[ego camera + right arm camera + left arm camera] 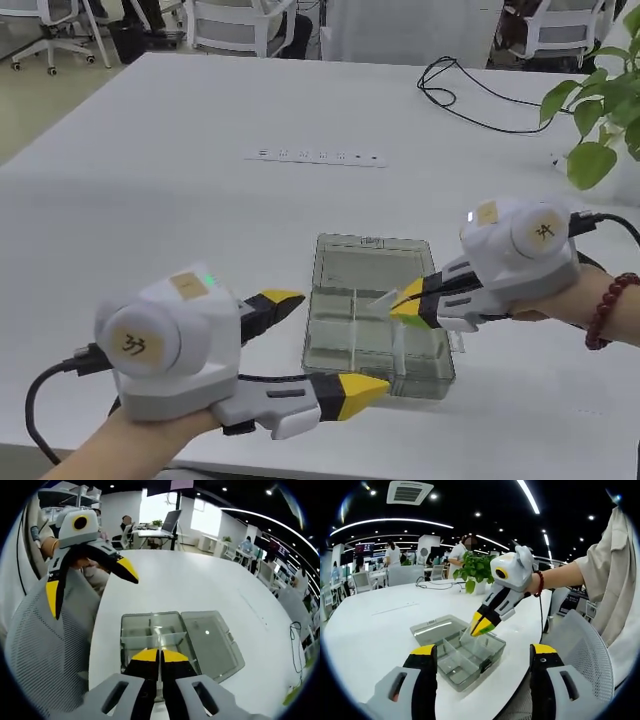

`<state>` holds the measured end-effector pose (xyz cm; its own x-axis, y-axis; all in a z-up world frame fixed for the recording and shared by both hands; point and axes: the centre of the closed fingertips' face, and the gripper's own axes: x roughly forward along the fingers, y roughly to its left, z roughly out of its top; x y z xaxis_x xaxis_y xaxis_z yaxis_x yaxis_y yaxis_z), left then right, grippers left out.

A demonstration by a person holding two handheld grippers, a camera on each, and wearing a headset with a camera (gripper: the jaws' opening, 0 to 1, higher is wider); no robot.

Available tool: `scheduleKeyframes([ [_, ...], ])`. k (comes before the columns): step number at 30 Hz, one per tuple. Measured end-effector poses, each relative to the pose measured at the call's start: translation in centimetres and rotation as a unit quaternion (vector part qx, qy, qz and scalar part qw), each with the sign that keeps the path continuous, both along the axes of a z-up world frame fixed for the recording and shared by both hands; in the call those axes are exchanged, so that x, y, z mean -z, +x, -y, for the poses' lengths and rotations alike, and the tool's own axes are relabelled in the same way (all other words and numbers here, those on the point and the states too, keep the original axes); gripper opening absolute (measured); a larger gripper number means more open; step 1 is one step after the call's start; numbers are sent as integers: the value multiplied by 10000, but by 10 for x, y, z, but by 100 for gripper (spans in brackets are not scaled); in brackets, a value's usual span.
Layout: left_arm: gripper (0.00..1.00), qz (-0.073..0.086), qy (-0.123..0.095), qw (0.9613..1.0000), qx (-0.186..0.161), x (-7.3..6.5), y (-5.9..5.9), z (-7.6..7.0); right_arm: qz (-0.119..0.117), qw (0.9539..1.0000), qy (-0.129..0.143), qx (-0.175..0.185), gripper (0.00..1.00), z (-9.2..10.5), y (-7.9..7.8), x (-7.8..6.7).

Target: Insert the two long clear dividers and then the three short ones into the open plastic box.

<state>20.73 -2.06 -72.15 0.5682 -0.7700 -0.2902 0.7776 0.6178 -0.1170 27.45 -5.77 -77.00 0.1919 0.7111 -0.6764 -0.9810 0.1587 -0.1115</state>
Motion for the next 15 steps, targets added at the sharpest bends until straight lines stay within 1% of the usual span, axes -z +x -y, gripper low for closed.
scheduleKeyframes([
  [3,75,11,57,10000,13,0,0,-1,91,9997,-134,-200,2,-3,-3,2],
  [5,76,22,54,10000,4,0,0,-1,106,9994,-200,-244,2,-4,-3,3],
  [6,76,20,45,10000,-3,0,0,-2,133,9990,-254,-329,2,-5,-3,3],
  [10,76,27,42,10000,-21,-1,1,-2,188,9979,-375,-484,2,-7,-4,5],
  [15,75,42,69,10000,6,0,0,-1,198,9966,-510,-612,2,-10,-5,7],
])
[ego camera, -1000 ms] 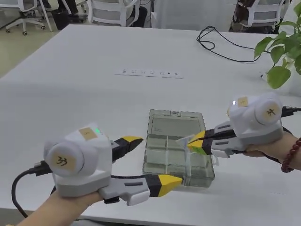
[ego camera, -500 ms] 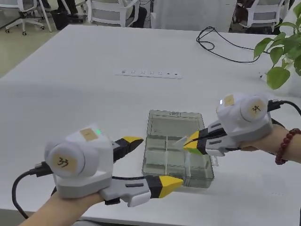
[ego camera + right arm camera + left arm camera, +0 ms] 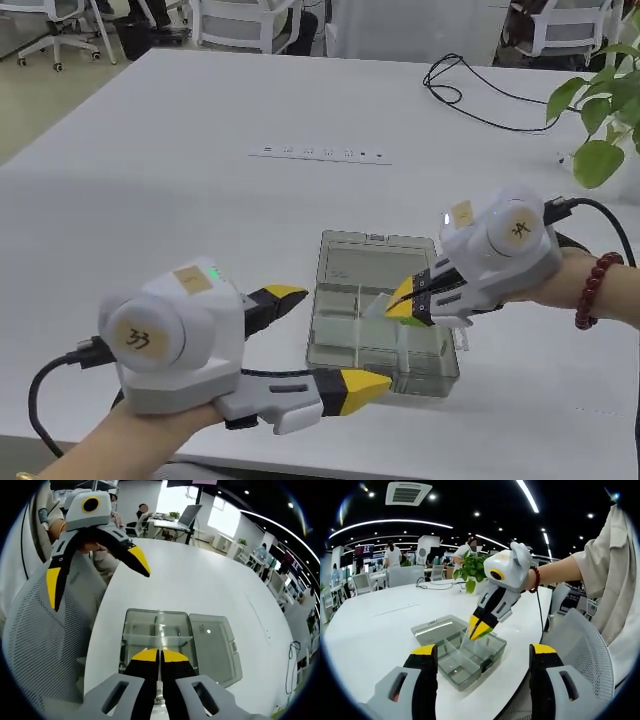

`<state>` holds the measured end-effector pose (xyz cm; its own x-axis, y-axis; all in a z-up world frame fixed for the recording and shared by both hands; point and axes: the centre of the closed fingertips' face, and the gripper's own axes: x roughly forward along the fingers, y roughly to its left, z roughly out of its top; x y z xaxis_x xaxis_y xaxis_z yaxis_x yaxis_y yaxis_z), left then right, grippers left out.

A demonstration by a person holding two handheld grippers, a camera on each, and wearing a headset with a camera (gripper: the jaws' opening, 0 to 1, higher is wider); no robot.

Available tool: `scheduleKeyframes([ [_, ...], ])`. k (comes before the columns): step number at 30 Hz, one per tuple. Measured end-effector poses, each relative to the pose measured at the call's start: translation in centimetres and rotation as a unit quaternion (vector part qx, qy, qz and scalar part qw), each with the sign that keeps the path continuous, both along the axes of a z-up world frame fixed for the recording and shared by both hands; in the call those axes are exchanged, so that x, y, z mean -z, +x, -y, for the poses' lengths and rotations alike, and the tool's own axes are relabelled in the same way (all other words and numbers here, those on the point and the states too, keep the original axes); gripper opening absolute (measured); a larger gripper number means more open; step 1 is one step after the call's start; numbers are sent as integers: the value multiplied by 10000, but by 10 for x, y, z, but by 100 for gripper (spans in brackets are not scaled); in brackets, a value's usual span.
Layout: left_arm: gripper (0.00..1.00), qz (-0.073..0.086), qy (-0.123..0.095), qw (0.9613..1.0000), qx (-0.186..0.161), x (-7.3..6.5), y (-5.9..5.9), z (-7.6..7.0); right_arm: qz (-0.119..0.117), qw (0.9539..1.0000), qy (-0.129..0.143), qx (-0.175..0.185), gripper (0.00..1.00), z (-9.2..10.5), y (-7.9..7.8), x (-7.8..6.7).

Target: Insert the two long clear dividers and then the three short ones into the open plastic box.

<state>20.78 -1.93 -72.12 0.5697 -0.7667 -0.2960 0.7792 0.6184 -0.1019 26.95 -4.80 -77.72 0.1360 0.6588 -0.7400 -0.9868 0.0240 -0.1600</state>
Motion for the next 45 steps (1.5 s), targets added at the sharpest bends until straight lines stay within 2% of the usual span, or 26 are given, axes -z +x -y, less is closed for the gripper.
scheduleKeyframes([
  [11,76,18,21,10000,-10,-1,0,-1,-33,9997,-204,-149,2,-5,-1,7],
  [19,76,24,15,10000,-34,-1,0,-2,-204,9995,-231,-79,2,-5,1,12],
  [28,76,12,26,10000,-26,-1,2,-1,-456,9968,-655,-14,2,-7,3,30],
  [36,77,22,-7,10000,-27,-4,3,2,-570,9932,-1011,16,2,-7,2,42],
  [45,77,15,40,10000,-15,-2,2,2,-571,9868,-1513,-56,2,-6,2,52],
])
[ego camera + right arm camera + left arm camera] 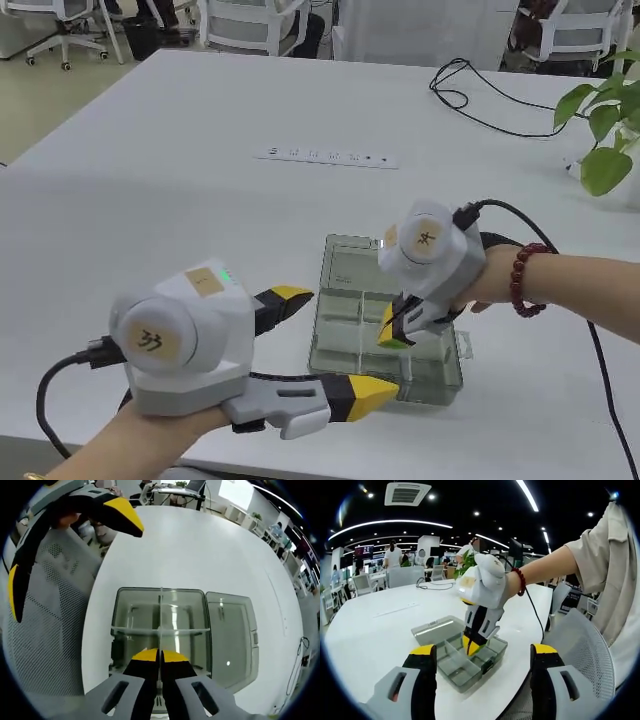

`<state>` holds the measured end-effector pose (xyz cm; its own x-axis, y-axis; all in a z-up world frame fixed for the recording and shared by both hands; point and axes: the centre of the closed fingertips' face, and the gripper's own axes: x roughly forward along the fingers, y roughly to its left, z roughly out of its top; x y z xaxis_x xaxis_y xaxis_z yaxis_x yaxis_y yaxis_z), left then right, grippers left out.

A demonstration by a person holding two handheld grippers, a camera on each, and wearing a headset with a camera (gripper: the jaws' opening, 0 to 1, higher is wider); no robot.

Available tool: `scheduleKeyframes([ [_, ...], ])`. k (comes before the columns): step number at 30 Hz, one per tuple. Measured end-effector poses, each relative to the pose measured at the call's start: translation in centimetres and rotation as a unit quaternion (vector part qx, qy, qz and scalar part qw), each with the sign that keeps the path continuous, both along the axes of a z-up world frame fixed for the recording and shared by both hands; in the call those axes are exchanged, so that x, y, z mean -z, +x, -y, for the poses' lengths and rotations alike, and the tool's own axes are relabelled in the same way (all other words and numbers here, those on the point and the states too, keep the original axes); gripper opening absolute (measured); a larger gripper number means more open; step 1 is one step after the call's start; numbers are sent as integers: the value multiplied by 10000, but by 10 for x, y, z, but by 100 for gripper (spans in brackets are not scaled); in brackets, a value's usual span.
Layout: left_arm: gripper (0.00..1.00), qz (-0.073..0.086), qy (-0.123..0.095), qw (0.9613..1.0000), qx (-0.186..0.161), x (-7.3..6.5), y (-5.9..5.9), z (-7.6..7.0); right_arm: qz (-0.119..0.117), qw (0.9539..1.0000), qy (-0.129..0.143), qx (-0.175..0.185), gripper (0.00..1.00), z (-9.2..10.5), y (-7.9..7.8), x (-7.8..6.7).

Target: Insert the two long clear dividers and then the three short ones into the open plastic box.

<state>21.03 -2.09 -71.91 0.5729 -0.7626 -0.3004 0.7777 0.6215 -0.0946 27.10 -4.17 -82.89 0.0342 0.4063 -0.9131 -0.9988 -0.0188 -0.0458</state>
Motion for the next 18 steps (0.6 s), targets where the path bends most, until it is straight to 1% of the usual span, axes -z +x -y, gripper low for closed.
scheduleKeyframes([
  [3,77,-1,14,10000,16,1,0,1,-16,9998,-202,-20,2,0,1,5],
  [9,78,10,-1,10000,-2,0,1,1,-57,9988,-492,29,1,2,1,8],
  [14,78,3,4,10000,-1,1,0,2,-74,9980,-618,69,1,3,1,11],
  [18,78,9,-9,10000,-18,1,-1,3,-32,9980,-631,62,2,4,1,11],
])
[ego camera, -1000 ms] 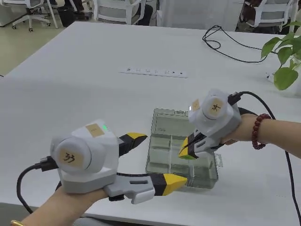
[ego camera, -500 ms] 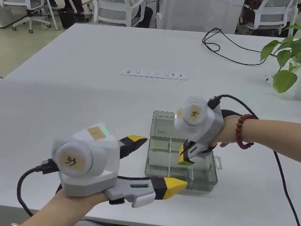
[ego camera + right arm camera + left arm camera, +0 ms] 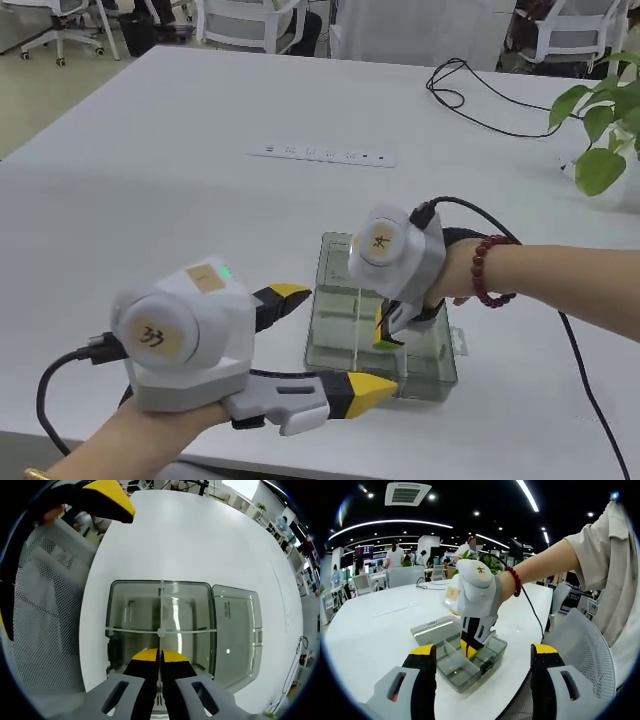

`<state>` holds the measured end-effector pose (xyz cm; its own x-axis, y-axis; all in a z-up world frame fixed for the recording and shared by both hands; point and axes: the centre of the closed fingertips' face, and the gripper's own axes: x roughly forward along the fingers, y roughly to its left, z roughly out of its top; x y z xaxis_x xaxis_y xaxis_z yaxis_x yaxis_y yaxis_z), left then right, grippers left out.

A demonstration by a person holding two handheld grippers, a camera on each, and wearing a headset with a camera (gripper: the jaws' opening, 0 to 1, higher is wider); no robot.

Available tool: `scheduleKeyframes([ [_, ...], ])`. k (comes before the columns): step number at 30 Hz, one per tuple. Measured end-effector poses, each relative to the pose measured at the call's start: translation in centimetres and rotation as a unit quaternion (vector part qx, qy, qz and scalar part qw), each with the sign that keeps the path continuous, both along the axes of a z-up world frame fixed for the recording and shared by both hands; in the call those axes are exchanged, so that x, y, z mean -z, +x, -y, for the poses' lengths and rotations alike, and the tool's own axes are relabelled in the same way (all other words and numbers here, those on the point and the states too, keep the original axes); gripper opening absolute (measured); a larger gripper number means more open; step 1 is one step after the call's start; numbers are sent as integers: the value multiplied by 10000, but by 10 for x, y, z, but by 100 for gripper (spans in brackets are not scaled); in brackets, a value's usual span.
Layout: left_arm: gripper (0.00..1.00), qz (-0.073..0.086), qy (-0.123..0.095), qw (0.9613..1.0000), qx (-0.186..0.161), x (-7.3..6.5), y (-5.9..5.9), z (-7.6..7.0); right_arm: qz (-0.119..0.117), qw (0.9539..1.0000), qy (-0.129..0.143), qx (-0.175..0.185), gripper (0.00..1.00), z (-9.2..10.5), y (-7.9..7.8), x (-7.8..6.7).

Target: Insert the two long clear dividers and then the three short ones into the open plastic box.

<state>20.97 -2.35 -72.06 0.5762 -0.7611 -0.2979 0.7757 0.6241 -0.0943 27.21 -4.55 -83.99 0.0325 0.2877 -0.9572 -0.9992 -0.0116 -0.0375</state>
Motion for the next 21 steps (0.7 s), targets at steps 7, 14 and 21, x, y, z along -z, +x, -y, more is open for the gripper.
scheduleKeyframes([
  [7,79,-11,39,10000,-36,1,0,-3,100,9998,177,38,3,-1,0,-1],
  [14,82,8,51,9999,-105,0,1,-6,91,9968,729,304,12,-14,1,-16],
  [21,87,52,83,9999,-131,0,1,-8,2,9937,1005,506,25,-16,-1,-28],
])
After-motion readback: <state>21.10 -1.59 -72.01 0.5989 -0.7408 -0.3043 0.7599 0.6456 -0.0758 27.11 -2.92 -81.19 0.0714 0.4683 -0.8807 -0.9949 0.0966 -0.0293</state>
